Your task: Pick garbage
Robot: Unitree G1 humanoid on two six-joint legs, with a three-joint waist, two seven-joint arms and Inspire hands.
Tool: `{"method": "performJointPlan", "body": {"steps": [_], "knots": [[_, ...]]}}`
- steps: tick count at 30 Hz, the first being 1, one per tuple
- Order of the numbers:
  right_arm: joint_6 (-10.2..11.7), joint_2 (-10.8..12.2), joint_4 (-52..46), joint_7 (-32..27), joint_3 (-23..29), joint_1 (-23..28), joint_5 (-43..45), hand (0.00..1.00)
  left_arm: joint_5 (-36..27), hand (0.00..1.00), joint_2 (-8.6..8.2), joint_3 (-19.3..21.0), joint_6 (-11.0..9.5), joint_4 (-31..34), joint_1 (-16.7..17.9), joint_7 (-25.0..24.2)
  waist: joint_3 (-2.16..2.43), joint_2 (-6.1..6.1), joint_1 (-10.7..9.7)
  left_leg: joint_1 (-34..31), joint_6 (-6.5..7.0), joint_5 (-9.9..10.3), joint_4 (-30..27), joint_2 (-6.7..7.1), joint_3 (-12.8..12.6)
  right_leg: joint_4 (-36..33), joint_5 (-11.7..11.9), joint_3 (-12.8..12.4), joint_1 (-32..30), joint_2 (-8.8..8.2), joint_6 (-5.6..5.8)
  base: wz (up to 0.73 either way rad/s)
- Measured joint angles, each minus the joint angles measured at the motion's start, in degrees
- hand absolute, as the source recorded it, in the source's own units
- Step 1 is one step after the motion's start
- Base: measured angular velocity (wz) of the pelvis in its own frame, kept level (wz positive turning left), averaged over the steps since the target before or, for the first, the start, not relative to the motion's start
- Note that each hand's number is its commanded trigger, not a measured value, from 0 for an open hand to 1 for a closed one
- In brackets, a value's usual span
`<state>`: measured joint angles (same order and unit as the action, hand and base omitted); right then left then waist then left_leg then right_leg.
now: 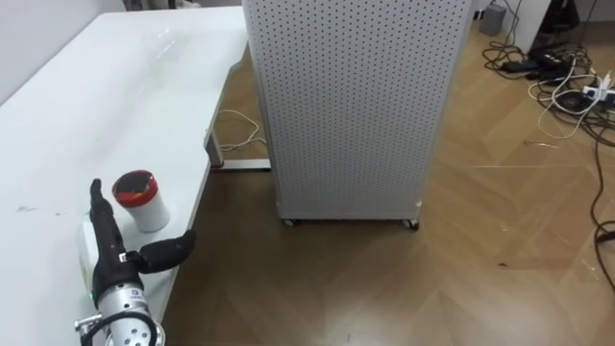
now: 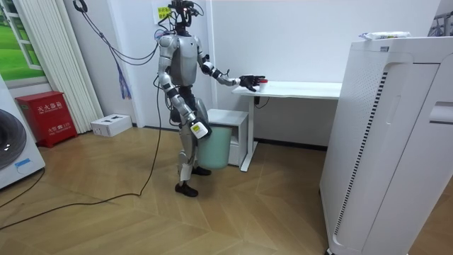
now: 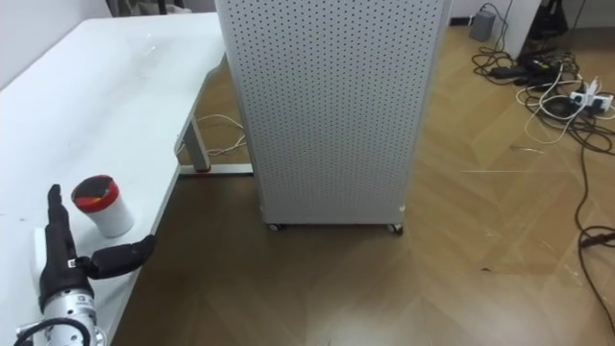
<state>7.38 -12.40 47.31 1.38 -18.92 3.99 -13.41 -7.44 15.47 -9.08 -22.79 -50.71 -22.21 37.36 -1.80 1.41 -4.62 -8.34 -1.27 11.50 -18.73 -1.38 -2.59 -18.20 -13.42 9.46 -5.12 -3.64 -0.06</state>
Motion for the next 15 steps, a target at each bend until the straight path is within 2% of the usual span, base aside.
{"method": "performJointPlan", "body": {"steps": [3, 8, 12, 15], "knots": [[0.0, -0.1, 0.0, 0.0, -0.1, -0.1, 0.1, 1.0, -0.5, 0.0, 0.39, 0.0, 0.0, 0.0, -1.2, 0.0, 0.04, -0.09, 0.0, -0.2, 0.0, 0.0, 0.0, -0.01, -0.2, 0.0, 0.0, 0.0, -0.2, -0.01, 0.0, 0.0], [0.0, -0.9, -1.3, -0.5, -0.6, -0.5, 0.0, 1.0, -1.2, 0.0, 3.08, -0.1, 0.1, -1.8, -4.8, 0.9, 0.08, -0.16, -0.3, -1.6, 0.01, 0.0, -0.7, -0.1, -0.6, -0.6, 0.1, -0.1, -1.7, -0.06, 0.0, -0.02], [0.0, -1.8, -1.3, -2.4, -2.5, -1.2, 0.0, 1.0, -2.0, 0.0, 3.67, -0.1, 0.0, -5.1, -7.7, 1.8, 0.03, -0.18, -0.3, -1.5, 0.03, 0.0, -0.8, -0.31, -2.1, -0.5, 0.1, -0.6, -1.6, -0.09, 0.01, -0.02], [0.0, -2.6, -1.0, -2.5, -3.4, -2.0, -0.3, 1.0, -3.9, 0.0, 3.69, -0.2, 0.0, -7.2, -9.3, 2.2, -0.1, -0.17, -0.4, -1.6, 0.09, 0.1, -0.8, -0.32, -2.1, -0.5, 0.1, -0.7, -1.7, -0.05, 0.04, -0.02]]}}
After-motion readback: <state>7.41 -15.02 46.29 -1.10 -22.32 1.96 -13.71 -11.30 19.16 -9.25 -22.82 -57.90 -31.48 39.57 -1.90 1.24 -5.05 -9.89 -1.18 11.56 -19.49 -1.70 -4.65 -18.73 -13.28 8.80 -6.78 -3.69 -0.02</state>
